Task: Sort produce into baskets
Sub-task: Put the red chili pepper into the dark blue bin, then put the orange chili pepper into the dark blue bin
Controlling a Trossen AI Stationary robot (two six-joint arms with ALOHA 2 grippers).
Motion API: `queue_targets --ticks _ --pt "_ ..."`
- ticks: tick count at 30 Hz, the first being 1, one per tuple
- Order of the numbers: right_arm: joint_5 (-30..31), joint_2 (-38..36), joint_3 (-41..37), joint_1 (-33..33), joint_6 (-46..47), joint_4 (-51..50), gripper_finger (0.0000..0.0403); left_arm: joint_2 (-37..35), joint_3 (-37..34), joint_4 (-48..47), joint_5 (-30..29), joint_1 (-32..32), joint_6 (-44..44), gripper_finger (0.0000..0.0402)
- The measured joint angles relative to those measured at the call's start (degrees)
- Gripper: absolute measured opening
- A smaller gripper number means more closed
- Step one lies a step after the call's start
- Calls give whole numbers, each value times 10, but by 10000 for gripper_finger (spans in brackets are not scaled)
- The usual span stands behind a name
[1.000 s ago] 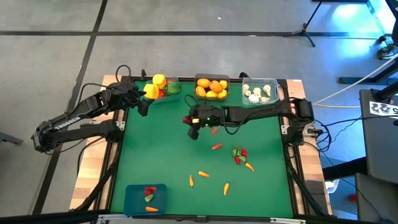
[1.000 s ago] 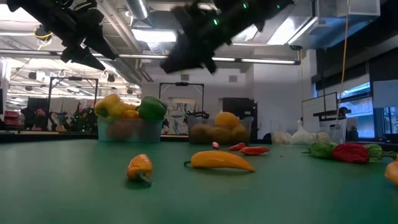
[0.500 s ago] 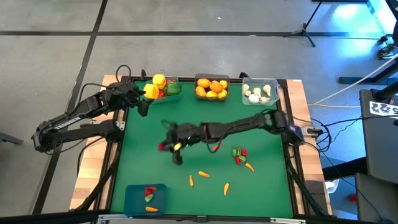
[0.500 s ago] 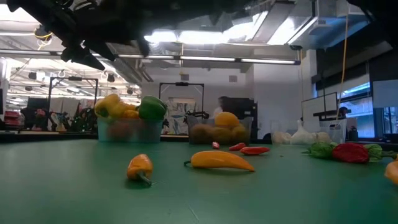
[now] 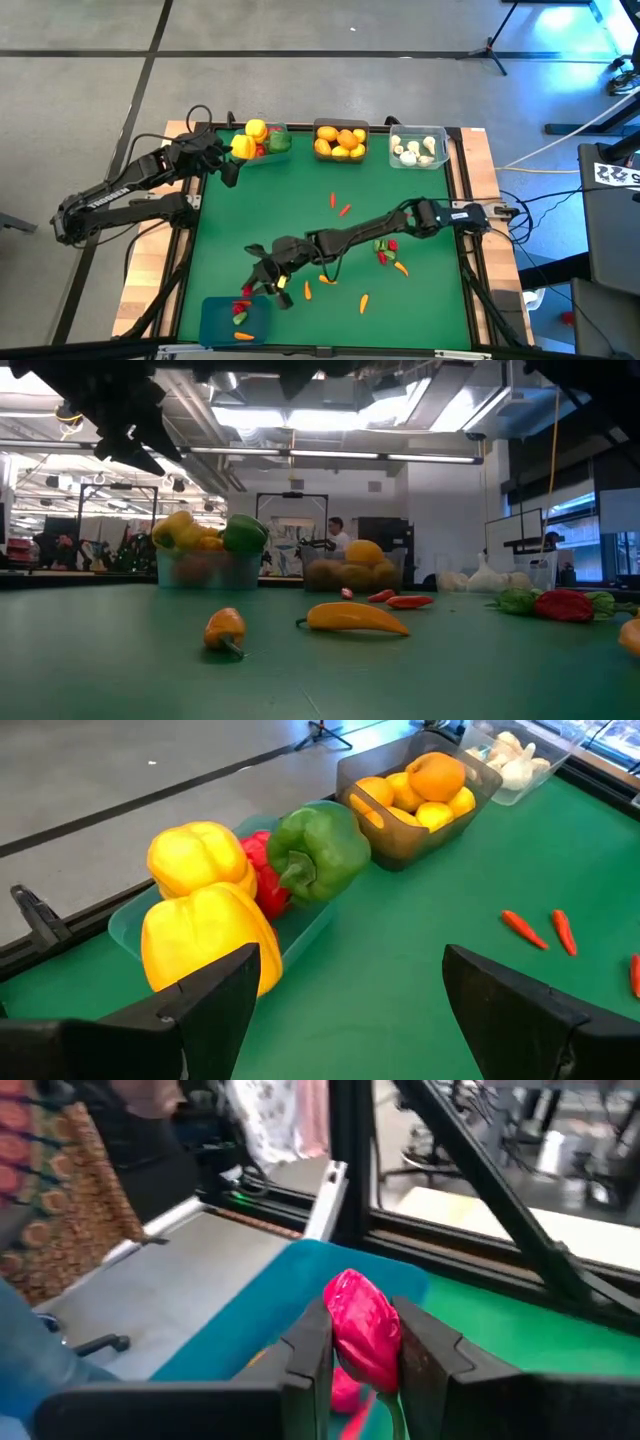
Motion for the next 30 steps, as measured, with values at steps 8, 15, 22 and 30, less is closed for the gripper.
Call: queue_targets --ticks 8,15,22,30 --pt "-42 33 27 4 0 15 79 0 0 0 -1 0 0 308" --pt "-56 33 27 9 -17 16 101 0 0 0 -1 0 0 308" --pt "-57 33 27 9 -16 15 189 0 0 0 -2 0 0 308" --pt "27 24 27 5 -20 -58 238 0 0 -5 -1 0 0 308"
